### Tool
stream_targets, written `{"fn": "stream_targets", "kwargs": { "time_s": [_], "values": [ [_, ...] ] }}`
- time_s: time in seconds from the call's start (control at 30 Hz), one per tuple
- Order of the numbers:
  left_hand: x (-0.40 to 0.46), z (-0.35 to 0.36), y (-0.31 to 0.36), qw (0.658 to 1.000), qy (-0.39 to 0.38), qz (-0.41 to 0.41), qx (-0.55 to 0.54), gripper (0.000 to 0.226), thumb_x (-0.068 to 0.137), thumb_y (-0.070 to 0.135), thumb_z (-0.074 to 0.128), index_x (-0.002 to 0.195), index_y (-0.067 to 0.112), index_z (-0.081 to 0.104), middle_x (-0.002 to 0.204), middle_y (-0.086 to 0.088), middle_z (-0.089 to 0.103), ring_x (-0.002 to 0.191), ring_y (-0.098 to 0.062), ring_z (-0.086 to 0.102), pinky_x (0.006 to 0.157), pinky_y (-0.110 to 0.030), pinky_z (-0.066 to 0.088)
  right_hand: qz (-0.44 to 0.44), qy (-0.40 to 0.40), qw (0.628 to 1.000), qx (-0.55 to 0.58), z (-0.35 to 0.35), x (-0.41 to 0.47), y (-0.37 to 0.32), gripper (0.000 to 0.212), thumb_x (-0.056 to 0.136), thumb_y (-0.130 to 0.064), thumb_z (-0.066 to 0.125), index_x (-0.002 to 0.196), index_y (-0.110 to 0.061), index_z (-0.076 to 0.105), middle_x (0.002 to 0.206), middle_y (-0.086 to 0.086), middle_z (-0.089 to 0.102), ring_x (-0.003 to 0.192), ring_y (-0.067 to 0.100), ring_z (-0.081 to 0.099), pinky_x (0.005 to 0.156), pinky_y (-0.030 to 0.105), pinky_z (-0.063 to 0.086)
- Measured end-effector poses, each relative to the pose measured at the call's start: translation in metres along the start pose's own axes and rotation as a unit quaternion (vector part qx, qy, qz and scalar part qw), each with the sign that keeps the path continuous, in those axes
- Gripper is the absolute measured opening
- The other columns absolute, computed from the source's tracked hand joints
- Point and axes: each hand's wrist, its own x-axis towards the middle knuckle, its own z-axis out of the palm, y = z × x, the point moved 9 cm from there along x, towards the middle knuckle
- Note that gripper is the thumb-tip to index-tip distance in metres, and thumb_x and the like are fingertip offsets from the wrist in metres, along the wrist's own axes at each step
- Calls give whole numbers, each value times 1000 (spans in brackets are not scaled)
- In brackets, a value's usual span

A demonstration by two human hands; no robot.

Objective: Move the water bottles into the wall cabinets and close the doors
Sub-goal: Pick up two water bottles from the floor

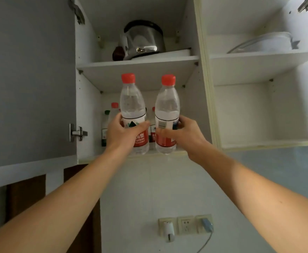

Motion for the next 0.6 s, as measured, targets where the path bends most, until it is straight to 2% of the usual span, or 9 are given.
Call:
{"fn": "stream_targets", "kwargs": {
  "time_s": [0.07, 0.13, 0.2, 0.23, 0.3, 0.33, 0.43, 0.53, 0.6],
  "values": [
    [18, 10, -15, 1000, 0, 3, 22, 49, 71, 39, 89, 110, 40, 59, 98, 22, 63, 91, 4, 59, 79, -29, 53, 22, -15, 999, -18, 1, 23, 16, 39, 71, -21, 91, 103, -27, 69, 95, -10, 75, 89, 7, 70, 80, 31, 55],
    [34, 19, -36, 999, -2, -7, 45, 51, 71, 40, 89, 114, 36, 60, 103, 20, 64, 96, -4, 62, 88, -37, 55, 49, -34, 998, -34, 3, 43, 31, 35, 73, -21, 90, 97, -31, 66, 93, -11, 73, 88, 8, 68, 87, 38, 56],
    [49, 26, -58, 998, -4, -23, 61, 62, 70, 41, 89, 125, 29, 61, 114, 11, 67, 106, -15, 65, 93, -44, 56, 85, -57, 993, -59, 6, 62, 44, 37, 75, -27, 88, 104, -27, 66, 97, -7, 72, 91, 15, 69, 88, 42, 59],
    [56, 29, -67, 997, -6, -33, 64, 64, 70, 42, 89, 126, 29, 61, 117, 9, 67, 108, -16, 65, 92, -44, 56, 101, -71, 989, -87, 8, 71, 48, 40, 75, -32, 88, 108, -25, 67, 99, -4, 72, 91, 18, 70, 81, 42, 62],
    [72, 32, -83, 996, -19, -51, 70, 54, 68, 43, 90, 114, 33, 63, 106, 13, 68, 102, -12, 66, 81, -35, 58, 129, -94, 976, -146, 11, 87, 54, 42, 74, -42, 87, 106, -24, 67, 95, 2, 74, 82, 20, 73, 60, 36, 63],
    [79, 33, -89, 995, -32, -64, 71, 47, 67, 44, 90, 104, 37, 62, 98, 16, 66, 95, -7, 66, 72, -28, 56, 143, -100, 971, -162, 13, 94, 59, 41, 74, -44, 87, 102, -22, 66, 91, 5, 75, 76, 21, 74, 54, 36, 61],
    [99, 37, -107, 988, -73, -111, 82, 39, 67, 49, 89, 91, 37, 60, 90, 15, 69, 82, -4, 67, 54, -19, 51, 163, -106, 965, -173, 20, 111, 76, 36, 76, -44, 85, 93, -21, 62, 75, 4, 75, 62, 20, 74, 49, 37, 60],
    [113, 46, -119, 978, -111, -134, 114, 47, 69, 53, 87, 104, 32, 65, 97, 6, 74, 85, -11, 71, 59, -24, 56, 164, -107, 961, -193, 31, 128, 93, 45, 79, -46, 83, 108, -21, 60, 94, 8, 72, 79, 24, 73, 68, 45, 63],
    [120, 53, -125, 976, -116, -132, 130, 45, 71, 50, 86, 104, 30, 62, 93, 8, 71, 83, -9, 69, 59, -24, 53, 169, -109, 957, -209, 39, 138, 101, 51, 79, -47, 82, 115, -21, 56, 102, 10, 69, 88, 28, 71, 77, 51, 62]
  ]
}}
